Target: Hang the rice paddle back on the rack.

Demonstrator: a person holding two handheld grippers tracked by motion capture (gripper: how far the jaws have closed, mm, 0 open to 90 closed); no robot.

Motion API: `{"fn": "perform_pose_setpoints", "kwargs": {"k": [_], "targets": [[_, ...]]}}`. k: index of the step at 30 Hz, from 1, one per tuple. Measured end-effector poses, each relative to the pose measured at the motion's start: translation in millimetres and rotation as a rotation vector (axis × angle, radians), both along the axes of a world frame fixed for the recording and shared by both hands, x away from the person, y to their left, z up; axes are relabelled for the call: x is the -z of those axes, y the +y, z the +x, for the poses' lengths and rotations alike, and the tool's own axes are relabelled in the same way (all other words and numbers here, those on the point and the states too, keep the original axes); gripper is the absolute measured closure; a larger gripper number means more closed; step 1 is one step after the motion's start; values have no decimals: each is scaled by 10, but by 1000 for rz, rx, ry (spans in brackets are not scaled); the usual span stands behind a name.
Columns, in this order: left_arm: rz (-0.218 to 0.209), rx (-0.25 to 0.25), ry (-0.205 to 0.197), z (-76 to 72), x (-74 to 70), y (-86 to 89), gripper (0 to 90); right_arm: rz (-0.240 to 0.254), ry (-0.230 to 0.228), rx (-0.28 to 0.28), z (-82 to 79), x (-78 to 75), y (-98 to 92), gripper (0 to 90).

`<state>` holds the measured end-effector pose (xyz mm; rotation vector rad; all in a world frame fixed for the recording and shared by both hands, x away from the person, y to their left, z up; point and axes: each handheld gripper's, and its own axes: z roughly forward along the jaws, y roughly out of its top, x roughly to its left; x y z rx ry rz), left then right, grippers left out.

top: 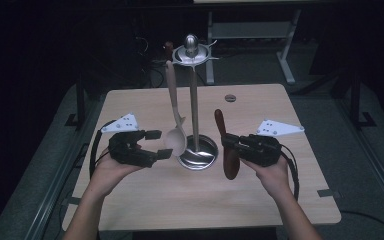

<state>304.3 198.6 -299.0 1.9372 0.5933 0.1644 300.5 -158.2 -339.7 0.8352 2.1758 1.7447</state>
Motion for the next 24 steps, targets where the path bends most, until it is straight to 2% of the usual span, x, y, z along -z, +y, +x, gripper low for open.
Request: {"fn": "perform_pose_setpoints", "kwargs": {"k": [5,7,12,24], "targets": [[-29,37,-18,19,-91,-143,251,13,-21,-32,-53,-37,96,790],[-30,53,-25,20,-114,-204,262,17,-44,-44,-78,-51,134,790],[-48,81,-38,21,-156,-339,267,31,-62,-64,-116,-76,212,790],[-100,124,-38,66,-254,-538,337,49,-95,-82,-189,-84,373,790]]}}
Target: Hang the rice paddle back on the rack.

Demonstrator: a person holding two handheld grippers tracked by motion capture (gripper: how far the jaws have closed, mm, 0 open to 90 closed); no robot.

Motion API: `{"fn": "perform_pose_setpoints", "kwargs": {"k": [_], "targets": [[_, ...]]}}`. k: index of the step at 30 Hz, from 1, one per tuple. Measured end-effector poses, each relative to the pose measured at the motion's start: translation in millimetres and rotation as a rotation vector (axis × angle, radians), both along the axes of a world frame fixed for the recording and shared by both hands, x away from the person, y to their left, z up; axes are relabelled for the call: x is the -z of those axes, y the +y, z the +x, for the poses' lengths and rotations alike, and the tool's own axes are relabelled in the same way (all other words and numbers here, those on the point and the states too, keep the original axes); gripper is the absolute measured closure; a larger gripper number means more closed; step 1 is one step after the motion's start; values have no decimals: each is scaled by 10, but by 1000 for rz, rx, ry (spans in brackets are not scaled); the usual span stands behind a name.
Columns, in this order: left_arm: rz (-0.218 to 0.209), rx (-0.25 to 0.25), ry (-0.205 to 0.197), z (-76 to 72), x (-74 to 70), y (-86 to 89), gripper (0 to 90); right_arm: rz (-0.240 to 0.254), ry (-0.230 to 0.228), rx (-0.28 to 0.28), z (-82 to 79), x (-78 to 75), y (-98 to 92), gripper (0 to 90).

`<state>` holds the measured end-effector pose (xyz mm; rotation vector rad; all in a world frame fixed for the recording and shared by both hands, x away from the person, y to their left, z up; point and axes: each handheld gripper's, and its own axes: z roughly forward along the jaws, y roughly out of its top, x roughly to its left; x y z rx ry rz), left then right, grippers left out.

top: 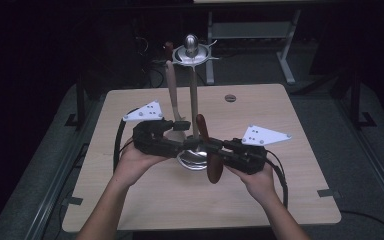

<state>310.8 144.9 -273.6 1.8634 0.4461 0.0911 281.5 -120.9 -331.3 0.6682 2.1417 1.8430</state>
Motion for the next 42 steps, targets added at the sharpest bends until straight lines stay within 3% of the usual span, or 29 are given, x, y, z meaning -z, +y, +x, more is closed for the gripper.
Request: {"fn": "perform_pose_setpoints", "kwargs": {"k": [15,27,42], "targets": [[-50,11,-2,-1,-17,-45,545,-6,-20,-13,-34,-2,121,790],[-28,0,-2,-3,34,-104,679,-10,-16,-16,-39,-5,147,789],[-31,16,15,14,42,-102,709,-16,-19,-19,-29,5,164,786]]}}
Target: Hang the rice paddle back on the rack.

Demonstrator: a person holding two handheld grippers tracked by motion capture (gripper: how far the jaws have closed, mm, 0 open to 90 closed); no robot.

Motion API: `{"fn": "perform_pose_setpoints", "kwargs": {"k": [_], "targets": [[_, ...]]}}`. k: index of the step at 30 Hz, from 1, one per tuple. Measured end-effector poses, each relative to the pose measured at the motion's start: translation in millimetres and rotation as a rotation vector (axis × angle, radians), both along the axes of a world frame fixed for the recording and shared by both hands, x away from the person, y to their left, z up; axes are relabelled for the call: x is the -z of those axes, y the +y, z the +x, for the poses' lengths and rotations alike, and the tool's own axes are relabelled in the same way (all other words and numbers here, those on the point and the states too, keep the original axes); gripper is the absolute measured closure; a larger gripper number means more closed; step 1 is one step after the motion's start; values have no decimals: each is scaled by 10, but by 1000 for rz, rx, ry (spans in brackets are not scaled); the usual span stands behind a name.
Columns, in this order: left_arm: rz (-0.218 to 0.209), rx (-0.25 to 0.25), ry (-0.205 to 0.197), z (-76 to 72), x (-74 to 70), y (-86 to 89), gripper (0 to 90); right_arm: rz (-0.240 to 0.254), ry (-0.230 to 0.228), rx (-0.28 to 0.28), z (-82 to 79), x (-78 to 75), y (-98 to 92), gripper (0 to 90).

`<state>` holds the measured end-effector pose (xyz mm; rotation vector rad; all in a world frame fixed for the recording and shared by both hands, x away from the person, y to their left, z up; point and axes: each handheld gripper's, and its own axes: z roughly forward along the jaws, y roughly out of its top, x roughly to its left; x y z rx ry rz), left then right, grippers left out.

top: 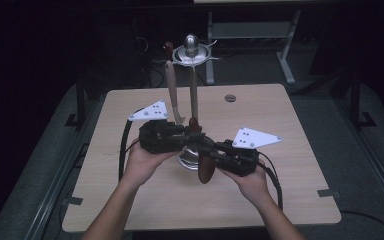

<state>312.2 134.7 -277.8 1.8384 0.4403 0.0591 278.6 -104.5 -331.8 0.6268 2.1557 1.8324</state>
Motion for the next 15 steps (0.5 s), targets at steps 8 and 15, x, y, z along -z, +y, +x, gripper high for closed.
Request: {"fn": "perform_pose_setpoints", "kwargs": {"k": [8,15], "targets": [[-5,13,-2,5,15,3,713,-6,4,-6,7,5,9,784],[-12,25,3,23,21,27,717,-6,6,-12,13,6,17,781]]}}
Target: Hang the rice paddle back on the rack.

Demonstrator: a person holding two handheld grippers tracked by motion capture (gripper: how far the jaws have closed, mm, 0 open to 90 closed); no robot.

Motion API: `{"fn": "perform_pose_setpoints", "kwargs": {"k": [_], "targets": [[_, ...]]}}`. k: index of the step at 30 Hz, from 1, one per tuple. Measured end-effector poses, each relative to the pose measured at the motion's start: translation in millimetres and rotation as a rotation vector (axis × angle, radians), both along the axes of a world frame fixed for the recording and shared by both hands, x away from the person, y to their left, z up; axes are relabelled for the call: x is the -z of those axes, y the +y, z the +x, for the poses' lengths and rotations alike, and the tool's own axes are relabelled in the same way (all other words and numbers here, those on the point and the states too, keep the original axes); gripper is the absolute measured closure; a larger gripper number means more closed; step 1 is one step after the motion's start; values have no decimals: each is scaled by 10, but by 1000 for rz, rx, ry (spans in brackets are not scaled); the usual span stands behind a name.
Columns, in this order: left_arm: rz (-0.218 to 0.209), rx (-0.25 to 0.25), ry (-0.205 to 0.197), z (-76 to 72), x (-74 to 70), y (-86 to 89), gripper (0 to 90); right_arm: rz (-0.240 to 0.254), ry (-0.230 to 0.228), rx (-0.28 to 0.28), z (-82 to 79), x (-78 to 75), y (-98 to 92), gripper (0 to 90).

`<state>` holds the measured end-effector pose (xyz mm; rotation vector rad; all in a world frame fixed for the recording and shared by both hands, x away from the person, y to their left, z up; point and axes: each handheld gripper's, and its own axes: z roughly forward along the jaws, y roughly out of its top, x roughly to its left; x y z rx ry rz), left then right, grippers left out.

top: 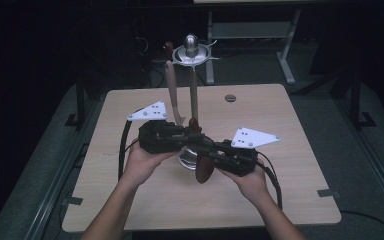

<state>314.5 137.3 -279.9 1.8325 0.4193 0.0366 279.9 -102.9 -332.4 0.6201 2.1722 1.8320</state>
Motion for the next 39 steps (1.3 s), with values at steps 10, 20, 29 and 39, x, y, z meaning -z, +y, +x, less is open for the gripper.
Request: {"fn": "perform_pose_setpoints", "kwargs": {"k": [10,20,29,39], "targets": [[-25,26,4,13,2,28,729,17,9,-28,15,-5,4,767],[-24,37,0,12,0,36,773,14,14,-39,28,-4,11,747],[-45,86,9,44,-17,118,775,-7,37,-83,72,-18,-34,594],[-49,144,-5,53,-25,149,774,-26,56,-174,92,-38,-76,566]]}}
